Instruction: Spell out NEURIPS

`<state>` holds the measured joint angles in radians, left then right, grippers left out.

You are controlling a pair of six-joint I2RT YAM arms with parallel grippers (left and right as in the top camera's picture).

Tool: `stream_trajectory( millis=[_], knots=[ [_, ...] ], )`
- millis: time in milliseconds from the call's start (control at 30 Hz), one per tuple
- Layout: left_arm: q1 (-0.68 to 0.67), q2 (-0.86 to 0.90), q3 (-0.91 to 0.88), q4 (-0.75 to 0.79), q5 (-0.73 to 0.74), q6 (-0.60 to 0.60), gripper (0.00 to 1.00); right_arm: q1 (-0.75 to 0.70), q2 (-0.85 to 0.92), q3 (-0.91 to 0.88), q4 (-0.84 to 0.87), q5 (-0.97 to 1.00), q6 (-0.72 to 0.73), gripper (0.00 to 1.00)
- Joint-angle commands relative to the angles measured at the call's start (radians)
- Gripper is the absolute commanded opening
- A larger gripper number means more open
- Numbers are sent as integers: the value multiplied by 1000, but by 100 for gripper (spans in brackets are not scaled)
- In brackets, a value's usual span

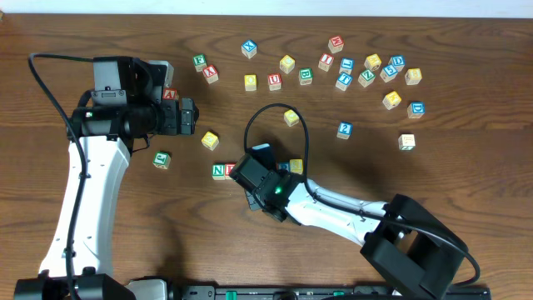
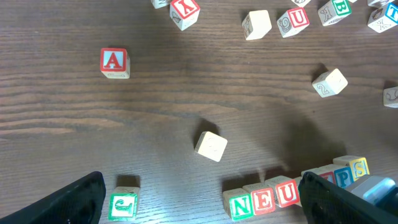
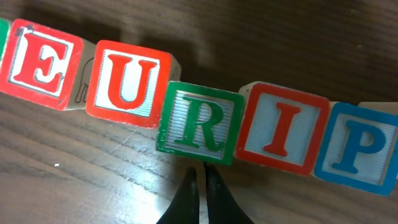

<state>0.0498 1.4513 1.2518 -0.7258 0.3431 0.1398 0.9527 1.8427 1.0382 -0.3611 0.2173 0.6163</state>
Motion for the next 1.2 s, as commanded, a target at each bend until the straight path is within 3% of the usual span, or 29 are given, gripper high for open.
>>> stream_trajectory(
  millis=[0,1167],
  knots=[
    [2,1,22,0,15,21,98,-10,9,-3,3,17,-16,1],
    [2,1,22,0,15,21,98,-10,9,-3,10,39,-16,1]
  ],
)
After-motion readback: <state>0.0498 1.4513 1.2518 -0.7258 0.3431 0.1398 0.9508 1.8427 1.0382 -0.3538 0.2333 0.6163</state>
